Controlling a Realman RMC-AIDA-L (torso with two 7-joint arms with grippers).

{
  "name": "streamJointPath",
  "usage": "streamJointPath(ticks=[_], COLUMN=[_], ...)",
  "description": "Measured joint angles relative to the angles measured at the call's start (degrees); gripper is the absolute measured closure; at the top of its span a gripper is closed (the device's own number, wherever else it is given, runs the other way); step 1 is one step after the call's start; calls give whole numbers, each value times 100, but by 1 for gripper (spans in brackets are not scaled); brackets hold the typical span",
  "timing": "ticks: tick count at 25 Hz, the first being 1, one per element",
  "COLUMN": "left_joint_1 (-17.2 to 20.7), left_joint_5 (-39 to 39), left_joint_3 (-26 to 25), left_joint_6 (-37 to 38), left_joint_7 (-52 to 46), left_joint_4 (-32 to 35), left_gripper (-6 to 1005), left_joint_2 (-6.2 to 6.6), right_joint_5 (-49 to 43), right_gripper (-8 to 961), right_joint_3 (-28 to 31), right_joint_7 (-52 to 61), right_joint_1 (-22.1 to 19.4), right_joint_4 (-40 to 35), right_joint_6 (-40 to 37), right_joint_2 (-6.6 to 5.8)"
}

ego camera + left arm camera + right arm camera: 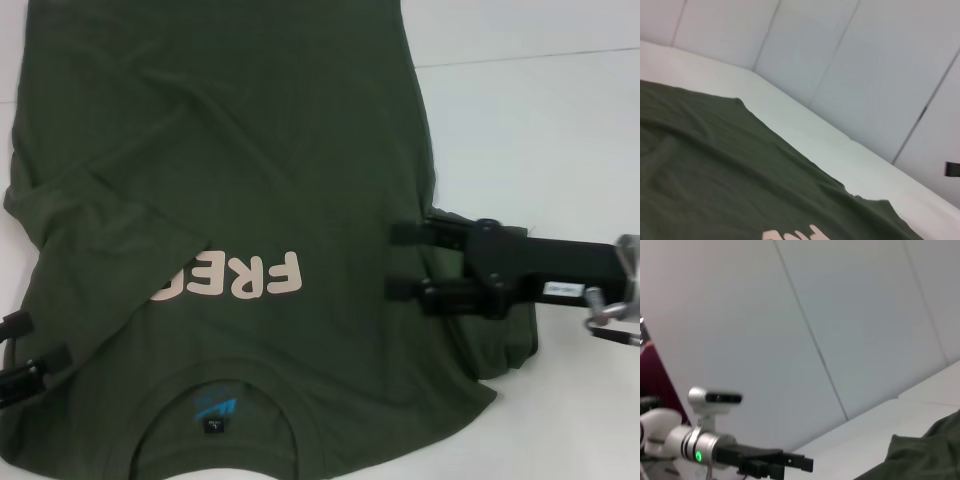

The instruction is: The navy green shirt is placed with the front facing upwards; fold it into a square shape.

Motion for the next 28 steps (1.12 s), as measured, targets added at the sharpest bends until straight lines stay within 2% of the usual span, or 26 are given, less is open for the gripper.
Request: streamJointPath(ticks=[4,5,6,12,16,18,22,28], left_joint_1=[-9,-20,-34,-91,-94,-95,-95,-95], left_joint_5=[0,0,0,0,0,0,0,0], left_joint_3=[-58,-67,-80,-89,-100,-99,-103,-112], left_joint_6=[19,18,11,-30,-86,-97,-104,-165], left_joint_7=[14,20,25,50,71,75,95,175], left_joint_4=[22,21,21,28,38,34,15,31], left_gripper=[112,112,113,113,113,113,112,112], left_joint_2=[-5,-6,-6,-7,-7,-11,-18,-18], right_joint_5=[-38,-33,-33,-140,-911,-1561,-2429,-3478], right_gripper=[67,67,68,69,70,71,72,72], right_joint_3=[150,329,329,1432,1539,1560,1593,1583], right_joint_7=[1012,1573,1573,3457,4966,5530,6268,6690], right_joint_1=[-209,-287,-287,-452,-525,-495,-355,116], right_joint_4=[-237,-299,-299,-233,-519,-885,-1541,-1684], right_joint_6=[-108,-192,-192,-564,-522,-567,-690,-743], right_joint_2=[-154,-284,-284,-677,-977,-1031,-1050,-1105])
